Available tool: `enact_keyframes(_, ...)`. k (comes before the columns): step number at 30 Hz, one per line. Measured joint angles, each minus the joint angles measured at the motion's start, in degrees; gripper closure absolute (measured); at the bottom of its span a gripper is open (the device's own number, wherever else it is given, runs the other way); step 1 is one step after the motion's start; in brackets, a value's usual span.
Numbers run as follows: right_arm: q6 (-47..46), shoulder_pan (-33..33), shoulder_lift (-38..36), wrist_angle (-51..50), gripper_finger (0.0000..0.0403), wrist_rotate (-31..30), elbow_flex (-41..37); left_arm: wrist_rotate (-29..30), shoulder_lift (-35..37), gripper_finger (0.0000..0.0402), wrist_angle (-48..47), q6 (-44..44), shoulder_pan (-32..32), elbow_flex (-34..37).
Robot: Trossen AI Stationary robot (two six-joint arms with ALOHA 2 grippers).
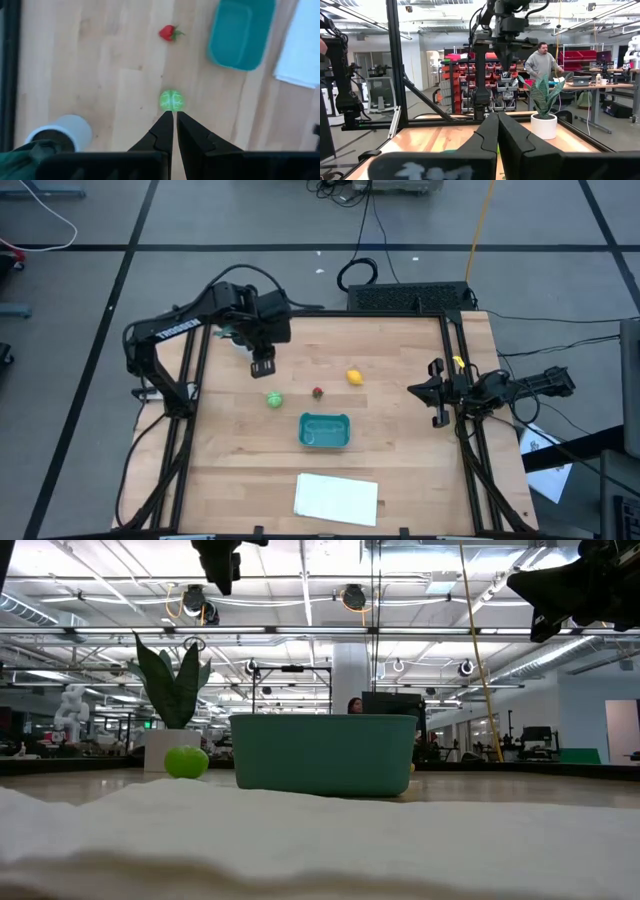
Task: Pick and placing Produce into tupperware
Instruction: Put the cabbage into the blue bin
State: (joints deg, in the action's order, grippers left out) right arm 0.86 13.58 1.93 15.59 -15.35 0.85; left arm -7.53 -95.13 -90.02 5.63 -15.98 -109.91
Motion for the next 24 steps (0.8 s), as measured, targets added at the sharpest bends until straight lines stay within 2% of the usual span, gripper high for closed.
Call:
enact_keyframes(10,-0.2,0.0,0.0,-0.1,0.0403,0.0,0.0,1.7,0.0,0.0376,0.0,-1.2,4.4,1.4)
enact_keyframes(18,-0.2,0.0,0.0,-0.1,0.0403,0.0,0.0,3.1,0.0,0.0376,0.0,-5.8,4.8,6.0)
enact_keyframes(24,-0.2,0.0,0.0,-0.1,0.0403,0.0,0.0,3.2,0.0,0.0376,0.0,-5.1,4.8,7.9)
